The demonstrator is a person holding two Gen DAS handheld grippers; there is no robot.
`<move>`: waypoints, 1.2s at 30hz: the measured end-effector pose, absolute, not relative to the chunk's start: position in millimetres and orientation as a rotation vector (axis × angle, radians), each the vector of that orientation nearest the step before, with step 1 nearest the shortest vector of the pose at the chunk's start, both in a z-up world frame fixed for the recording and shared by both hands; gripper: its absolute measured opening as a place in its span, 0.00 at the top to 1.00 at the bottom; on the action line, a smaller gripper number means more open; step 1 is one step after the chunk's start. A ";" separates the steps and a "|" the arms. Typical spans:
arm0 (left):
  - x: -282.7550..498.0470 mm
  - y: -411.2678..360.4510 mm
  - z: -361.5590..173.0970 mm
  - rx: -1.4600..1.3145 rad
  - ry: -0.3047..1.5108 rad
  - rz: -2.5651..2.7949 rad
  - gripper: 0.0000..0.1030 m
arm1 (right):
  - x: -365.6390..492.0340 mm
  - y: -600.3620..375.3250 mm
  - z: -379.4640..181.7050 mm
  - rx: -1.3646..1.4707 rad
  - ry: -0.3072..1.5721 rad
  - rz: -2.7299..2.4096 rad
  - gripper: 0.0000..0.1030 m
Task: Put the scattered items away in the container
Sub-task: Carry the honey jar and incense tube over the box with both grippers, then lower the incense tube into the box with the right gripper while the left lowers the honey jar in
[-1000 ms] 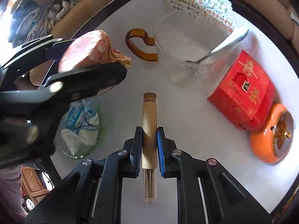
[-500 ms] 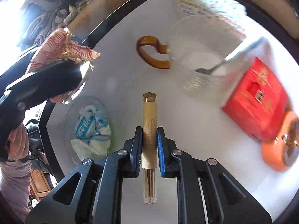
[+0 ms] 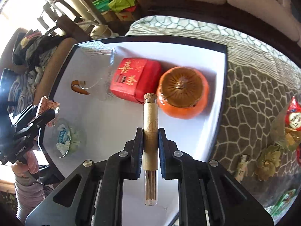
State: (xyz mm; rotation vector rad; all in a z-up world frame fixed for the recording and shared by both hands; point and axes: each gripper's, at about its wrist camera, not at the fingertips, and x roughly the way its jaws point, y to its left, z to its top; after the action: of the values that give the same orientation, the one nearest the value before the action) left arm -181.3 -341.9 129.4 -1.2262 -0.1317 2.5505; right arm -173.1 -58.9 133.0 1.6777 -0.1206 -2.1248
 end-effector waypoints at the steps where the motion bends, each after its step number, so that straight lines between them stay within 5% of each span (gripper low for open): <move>1: -181.2 -343.0 129.5 -1.227 -0.132 2.551 0.57 | -172.0 -71.5 129.7 1.674 -0.132 -2.084 0.86; 9: -187.0 -363.9 131.0 -1.243 -0.194 2.599 0.57 | -182.2 -219.6 70.6 1.741 -0.253 -1.892 0.86; 22: -188.5 -361.5 119.0 -1.261 -0.161 2.572 0.57 | -207.3 -208.9 20.5 1.895 -0.624 -2.024 0.86; 25: -187.9 -359.7 115.9 -1.271 -0.154 2.566 0.57 | -208.8 -211.8 6.9 1.960 -0.643 -1.985 0.80; 27: -187.1 -357.9 114.0 -1.278 -0.143 2.565 0.57 | -207.4 -212.5 13.6 1.961 -0.557 -2.019 0.69; 30: -188.3 -358.1 110.1 -1.289 -0.136 2.557 0.57 | -200.6 -206.8 38.6 1.866 -0.509 -2.044 0.69; 34: -190.5 -355.5 107.2 -1.287 -0.095 2.557 0.57 | -196.8 -195.4 82.7 1.608 -0.725 -1.934 0.69; 36: -189.8 -351.9 106.4 -1.282 -0.061 2.561 0.57 | -197.9 -203.5 94.1 1.565 -0.766 -1.801 0.58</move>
State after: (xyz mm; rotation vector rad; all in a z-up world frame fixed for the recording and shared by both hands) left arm -189.8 -351.9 106.4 -1.2815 -0.0615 2.5612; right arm -197.9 -203.5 94.1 1.5647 -0.7657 -1.8011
